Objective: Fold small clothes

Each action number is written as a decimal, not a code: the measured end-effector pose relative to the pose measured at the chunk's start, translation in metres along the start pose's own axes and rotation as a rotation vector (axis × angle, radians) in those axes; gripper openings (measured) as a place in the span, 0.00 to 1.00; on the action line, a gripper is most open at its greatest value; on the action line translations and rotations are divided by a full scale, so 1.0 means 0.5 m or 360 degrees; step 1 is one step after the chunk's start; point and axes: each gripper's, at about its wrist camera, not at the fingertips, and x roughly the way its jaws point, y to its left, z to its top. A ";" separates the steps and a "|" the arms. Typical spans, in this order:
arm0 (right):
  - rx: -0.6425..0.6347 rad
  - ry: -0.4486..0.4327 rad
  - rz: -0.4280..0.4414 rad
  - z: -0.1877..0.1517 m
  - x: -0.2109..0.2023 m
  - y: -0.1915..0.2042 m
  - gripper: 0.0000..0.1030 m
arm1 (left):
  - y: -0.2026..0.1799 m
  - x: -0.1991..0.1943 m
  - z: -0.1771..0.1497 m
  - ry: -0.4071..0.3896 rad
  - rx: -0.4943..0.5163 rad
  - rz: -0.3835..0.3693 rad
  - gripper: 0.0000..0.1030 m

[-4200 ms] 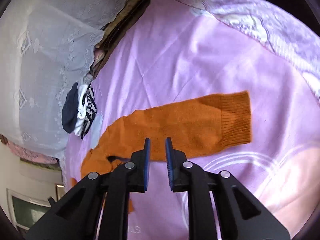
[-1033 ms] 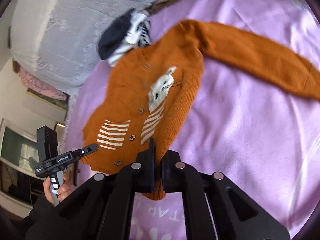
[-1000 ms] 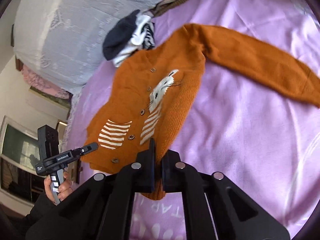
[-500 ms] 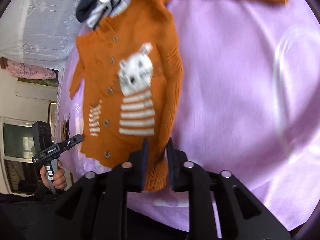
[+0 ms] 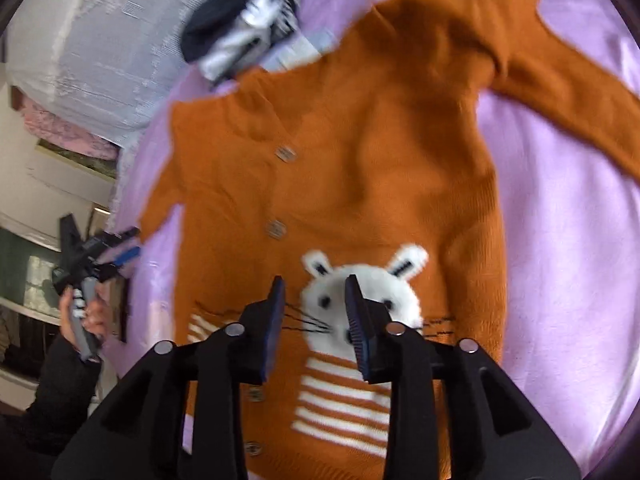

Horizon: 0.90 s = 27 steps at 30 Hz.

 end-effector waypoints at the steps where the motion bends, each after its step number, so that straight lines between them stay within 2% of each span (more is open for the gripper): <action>1: 0.0024 0.0042 -0.0004 -0.003 0.023 -0.010 0.31 | 0.010 0.008 0.007 0.0004 -0.0012 -0.0002 0.62; 2: 0.0054 -0.0003 0.0063 -0.007 0.024 -0.023 0.31 | 0.013 0.021 0.014 0.0010 -0.0019 -0.0011 0.62; 6: 0.0193 0.0036 0.0168 0.003 0.022 -0.050 0.31 | -0.009 0.050 0.024 -0.0047 0.0023 -0.0050 0.61; 7: 0.0216 0.0040 0.0184 0.004 0.024 -0.052 0.31 | -0.017 0.055 0.025 -0.0065 0.0030 -0.0077 0.53; 8: 0.0240 0.0044 0.0202 0.006 0.025 -0.054 0.31 | -0.019 0.060 0.030 -0.0079 0.0028 -0.0118 0.37; 9: 0.0252 0.0046 0.0210 0.007 0.025 -0.057 0.31 | -0.013 0.064 0.034 -0.0084 0.0020 -0.0153 0.26; 10: 0.0261 0.0048 0.0216 0.004 0.020 -0.061 0.31 | -0.006 0.065 0.037 -0.0087 0.0005 -0.0183 0.07; 12: 0.0264 0.0049 0.0217 0.005 0.020 -0.062 0.31 | 0.009 0.049 0.045 -0.0127 -0.0053 -0.0212 0.06; 14: 0.0258 0.0049 0.0216 0.005 0.017 -0.064 0.31 | 0.019 0.005 0.057 -0.0233 -0.0036 -0.0144 0.05; 16: 0.0257 0.0043 0.0216 0.002 0.028 -0.056 0.31 | 0.051 -0.058 0.084 -0.0345 -0.0094 -0.0122 0.05; 18: 0.0246 0.0036 0.0213 0.001 0.028 -0.054 0.31 | 0.083 -0.093 0.103 -0.0374 -0.0130 -0.0105 0.05; 21: 0.0233 0.0031 0.0213 -0.004 0.023 -0.062 0.32 | 0.118 -0.087 0.108 -0.0279 -0.0112 0.0005 0.06; 24: 0.0222 0.0046 0.0214 -0.006 0.017 -0.062 0.33 | 0.153 -0.026 0.070 -0.0134 -0.0163 0.0284 0.10; 25: 0.0235 0.0058 0.0219 -0.002 0.012 -0.063 0.33 | 0.162 -0.016 0.056 -0.0112 -0.0204 0.0287 0.10; 26: 0.0278 0.0042 0.0239 0.003 -0.003 -0.068 0.34 | 0.164 -0.014 0.042 -0.0108 -0.0244 0.0242 0.11; 27: 0.0318 -0.0029 0.0261 0.007 -0.027 -0.076 0.39 | 0.164 -0.018 0.034 -0.0113 -0.0257 0.0208 0.12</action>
